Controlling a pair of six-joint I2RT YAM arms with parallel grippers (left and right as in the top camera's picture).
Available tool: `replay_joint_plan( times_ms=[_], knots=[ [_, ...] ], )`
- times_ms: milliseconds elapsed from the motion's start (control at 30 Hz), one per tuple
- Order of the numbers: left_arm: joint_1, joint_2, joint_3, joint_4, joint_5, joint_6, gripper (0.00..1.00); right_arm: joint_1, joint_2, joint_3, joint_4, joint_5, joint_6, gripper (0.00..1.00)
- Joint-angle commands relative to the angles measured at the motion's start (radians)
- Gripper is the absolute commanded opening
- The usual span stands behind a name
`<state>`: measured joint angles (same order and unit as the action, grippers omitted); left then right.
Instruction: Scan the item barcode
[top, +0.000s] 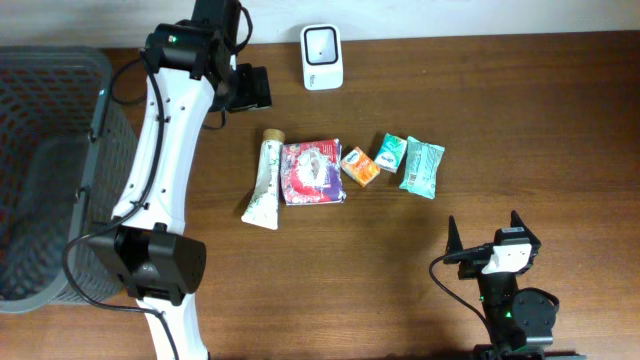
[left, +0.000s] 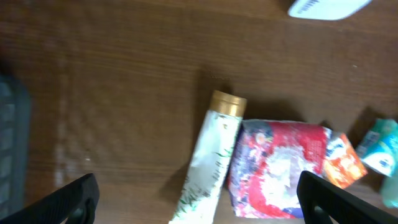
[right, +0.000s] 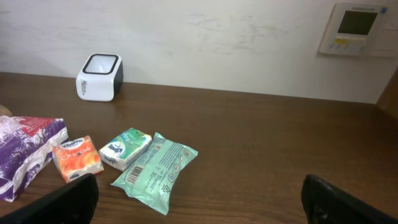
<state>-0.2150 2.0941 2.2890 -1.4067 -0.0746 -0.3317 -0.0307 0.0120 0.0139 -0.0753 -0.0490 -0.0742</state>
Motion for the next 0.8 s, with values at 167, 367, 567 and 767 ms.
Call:
replay_joint_plan(
  times_ms=[167, 367, 567, 767],
  knots=[
    [0.002, -0.036, 0.006, -0.047, -0.184, 0.012, 0.99, 0.005, -0.006, -0.008, -0.002, 0.008, 0.011, 0.99],
    [0.002, -0.036, 0.006, -0.047, -0.184, 0.012, 0.99, 0.005, -0.006, -0.008, -0.002, 0.008, 0.007, 0.99],
    [0.002, -0.036, 0.006, -0.047, -0.184, 0.012, 0.99, 0.005, -0.006, -0.008, 0.145, -0.51, 0.196, 0.99],
    [0.002, -0.036, 0.006, -0.047, -0.184, 0.012, 0.99, 0.005, -0.006, -0.008, 0.562, -0.649, 0.392, 0.99]
  ],
)
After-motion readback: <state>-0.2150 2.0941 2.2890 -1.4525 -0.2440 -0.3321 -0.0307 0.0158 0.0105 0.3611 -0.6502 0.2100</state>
